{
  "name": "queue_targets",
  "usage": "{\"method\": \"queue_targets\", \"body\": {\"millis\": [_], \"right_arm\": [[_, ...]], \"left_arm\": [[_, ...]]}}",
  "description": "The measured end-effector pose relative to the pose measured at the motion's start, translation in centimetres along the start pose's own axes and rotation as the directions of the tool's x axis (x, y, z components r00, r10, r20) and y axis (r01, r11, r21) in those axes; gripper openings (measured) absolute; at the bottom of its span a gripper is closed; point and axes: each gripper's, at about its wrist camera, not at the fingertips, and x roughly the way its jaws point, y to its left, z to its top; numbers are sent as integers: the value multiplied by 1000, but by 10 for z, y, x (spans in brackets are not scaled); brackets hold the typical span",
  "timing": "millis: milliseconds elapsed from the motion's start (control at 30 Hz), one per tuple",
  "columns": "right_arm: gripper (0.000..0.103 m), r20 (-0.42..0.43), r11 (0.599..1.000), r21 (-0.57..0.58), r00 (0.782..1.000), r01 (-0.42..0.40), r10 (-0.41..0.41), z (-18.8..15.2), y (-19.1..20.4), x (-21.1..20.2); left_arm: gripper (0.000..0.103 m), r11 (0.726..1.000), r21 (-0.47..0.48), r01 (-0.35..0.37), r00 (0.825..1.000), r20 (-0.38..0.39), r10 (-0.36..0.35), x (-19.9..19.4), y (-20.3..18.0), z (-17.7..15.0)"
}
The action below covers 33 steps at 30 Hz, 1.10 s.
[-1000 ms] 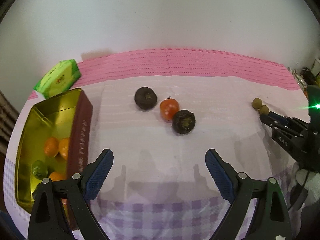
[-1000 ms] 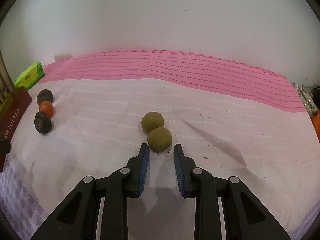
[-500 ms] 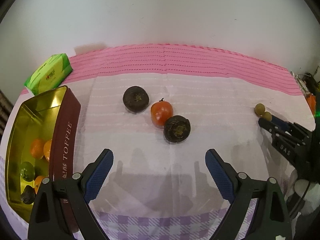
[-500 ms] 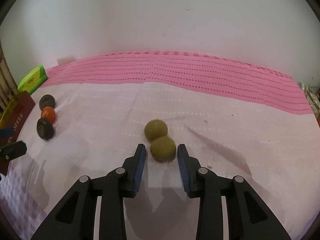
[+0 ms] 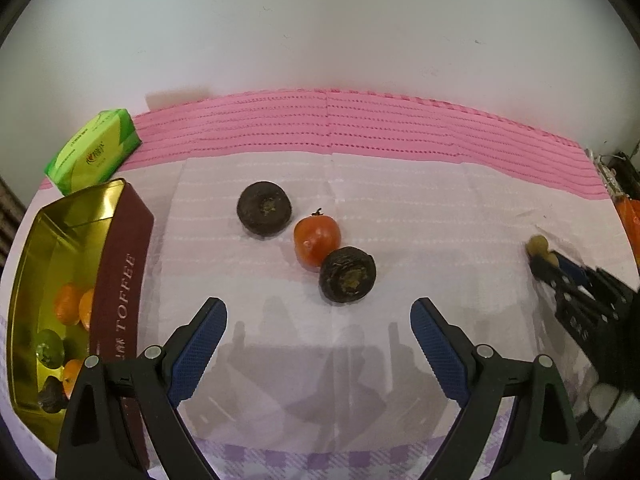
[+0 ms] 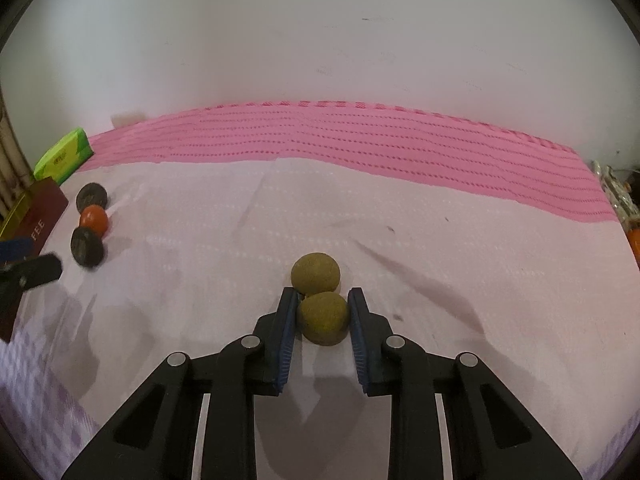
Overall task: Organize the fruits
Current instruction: 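Grasp a dark brown round fruit with the left gripper while the right holds the olive fruits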
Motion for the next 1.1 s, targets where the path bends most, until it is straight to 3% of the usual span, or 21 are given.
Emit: {"method": "queue_targets", "body": {"millis": [133,300,500,700,733,1100], "right_arm": [[27,0,1000,10,1000,-6,6,-2,-1,-2],[27,-1,1000,-3,1000,8,-8,-2,1,-1],[28,-2,1000,-7,1000,8,-8,-2,1,-1],[28,-2,1000,-10,1000,11,-11,-2,1,-1],[28,-2,1000,-10,1000,11,-11,-2,1,-1],[28,-2,999,-23,1000,23,-23,-2,4,1]], "left_arm": [[90,999,-31,-11,1000,-18,10,10,-1,4],[70,997,-73,-17,999,-46,13,22,-2,10],[68,997,-79,-11,997,-73,5,37,-7,15],[41,997,-80,5,996,-91,-12,45,-5,19],[32,997,-80,13,996,-88,-20,43,-4,19],[32,997,-77,31,994,-102,-39,21,18,-7]]}}
